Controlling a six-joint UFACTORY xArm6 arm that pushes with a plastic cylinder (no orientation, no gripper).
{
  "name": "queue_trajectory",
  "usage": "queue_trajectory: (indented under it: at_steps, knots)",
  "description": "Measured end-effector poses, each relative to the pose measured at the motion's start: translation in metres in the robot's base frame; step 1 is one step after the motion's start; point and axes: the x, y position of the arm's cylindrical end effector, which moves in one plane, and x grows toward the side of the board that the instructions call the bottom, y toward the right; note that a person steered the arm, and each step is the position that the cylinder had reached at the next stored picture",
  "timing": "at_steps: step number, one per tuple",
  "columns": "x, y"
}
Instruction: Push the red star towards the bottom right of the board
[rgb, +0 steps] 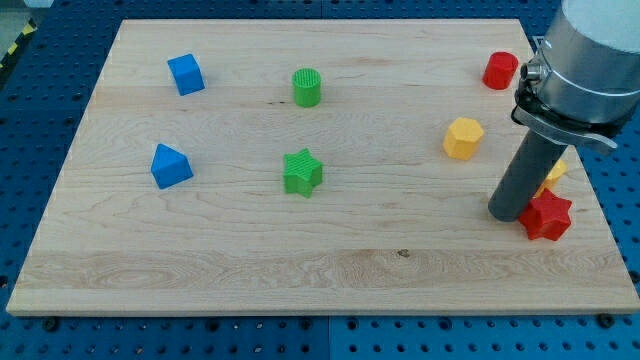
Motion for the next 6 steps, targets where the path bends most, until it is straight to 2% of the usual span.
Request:
queue_trajectory:
  at_steps: [1,2,4,6]
  knots:
    - [-0.007,-0.007]
    - [-0.04,-0.012]
    - [-0.036,0.017]
    - [-0.032,0.017]
